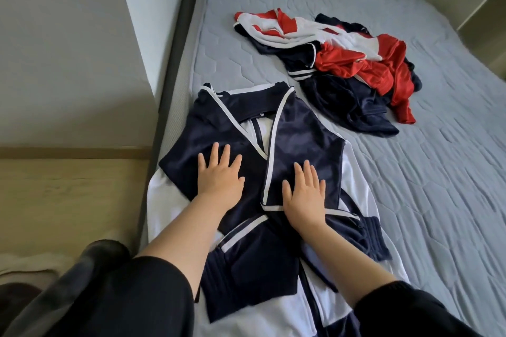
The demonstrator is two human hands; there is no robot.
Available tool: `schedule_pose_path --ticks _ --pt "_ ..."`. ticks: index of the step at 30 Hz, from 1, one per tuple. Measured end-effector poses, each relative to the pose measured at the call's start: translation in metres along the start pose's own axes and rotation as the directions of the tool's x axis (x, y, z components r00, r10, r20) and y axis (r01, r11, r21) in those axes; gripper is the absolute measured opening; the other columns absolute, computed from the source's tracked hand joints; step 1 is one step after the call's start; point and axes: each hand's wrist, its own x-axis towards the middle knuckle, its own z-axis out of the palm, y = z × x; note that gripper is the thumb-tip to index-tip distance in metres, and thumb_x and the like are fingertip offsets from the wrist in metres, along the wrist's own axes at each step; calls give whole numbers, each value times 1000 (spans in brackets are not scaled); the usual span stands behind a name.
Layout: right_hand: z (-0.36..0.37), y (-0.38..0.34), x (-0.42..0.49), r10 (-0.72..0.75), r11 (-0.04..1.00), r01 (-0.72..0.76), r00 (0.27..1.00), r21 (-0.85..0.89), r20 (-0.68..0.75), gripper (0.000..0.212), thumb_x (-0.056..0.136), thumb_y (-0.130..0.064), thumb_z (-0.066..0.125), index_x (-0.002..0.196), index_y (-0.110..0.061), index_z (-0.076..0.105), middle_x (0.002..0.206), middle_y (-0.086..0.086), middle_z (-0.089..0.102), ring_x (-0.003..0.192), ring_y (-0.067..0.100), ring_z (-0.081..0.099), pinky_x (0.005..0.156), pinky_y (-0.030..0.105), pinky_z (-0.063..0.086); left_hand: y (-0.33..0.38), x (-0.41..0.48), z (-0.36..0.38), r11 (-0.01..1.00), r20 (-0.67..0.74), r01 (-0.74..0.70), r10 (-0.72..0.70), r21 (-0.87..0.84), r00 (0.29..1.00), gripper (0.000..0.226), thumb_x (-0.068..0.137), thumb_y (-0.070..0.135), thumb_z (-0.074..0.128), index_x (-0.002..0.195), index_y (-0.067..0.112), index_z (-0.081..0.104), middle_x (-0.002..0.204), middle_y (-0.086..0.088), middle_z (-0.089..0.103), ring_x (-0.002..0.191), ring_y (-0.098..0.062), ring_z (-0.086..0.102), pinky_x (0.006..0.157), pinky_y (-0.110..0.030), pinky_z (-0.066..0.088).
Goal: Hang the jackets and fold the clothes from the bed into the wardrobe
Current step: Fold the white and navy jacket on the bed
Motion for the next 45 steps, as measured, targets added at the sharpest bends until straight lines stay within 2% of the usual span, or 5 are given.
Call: schedule_pose_path --ticks 13,18,23,30,45 --pt "-51 -28 207 47 981 -23 992 192 -120 53 96 -28 47 142 -4 35 148 16 37 138 31 31 113 40 23 -48 89 -41 763 -146 253 -412 -595 899 71 90 29 58 149 15 22 153 -9 27 139 -31 25 113 -44 24" --pt "-50 -32 252 208 856 -214 976 471 67 35 98 -27 41 104 0 62 100 12 62 100 28 58 78 27 37 -60 112 -45 717 -127 285 -461 -636 878 67 89 37 59 145 14 30 136 -10 50 125 -34 43 103 -45 37" --pt "-44 -37 269 240 621 -338 941 707 239 25 95 -16 54 117 -7 62 107 12 65 98 26 62 93 38 50 -71 142 -63 587 -16 295 -465 -754 885 54 86 36 63 131 13 44 127 -10 56 116 -33 52 92 -39 44" --pt "-59 -34 272 248 529 -357 932 770 263 27 85 9 59 108 -3 66 88 13 66 88 30 64 85 43 54 -82 153 -89 484 -66 205 -485 -850 872 21 80 17 61 62 8 54 62 -4 51 64 -25 50 49 -26 31" --pt "-122 22 153 49 717 -2 998 697 -47 25 71 15 66 91 0 68 68 -2 57 62 9 52 64 18 48 -44 9 -91 836 -614 -256 -117 -485 781 24 71 -4 59 85 12 69 77 -3 61 77 -24 53 65 -28 37"
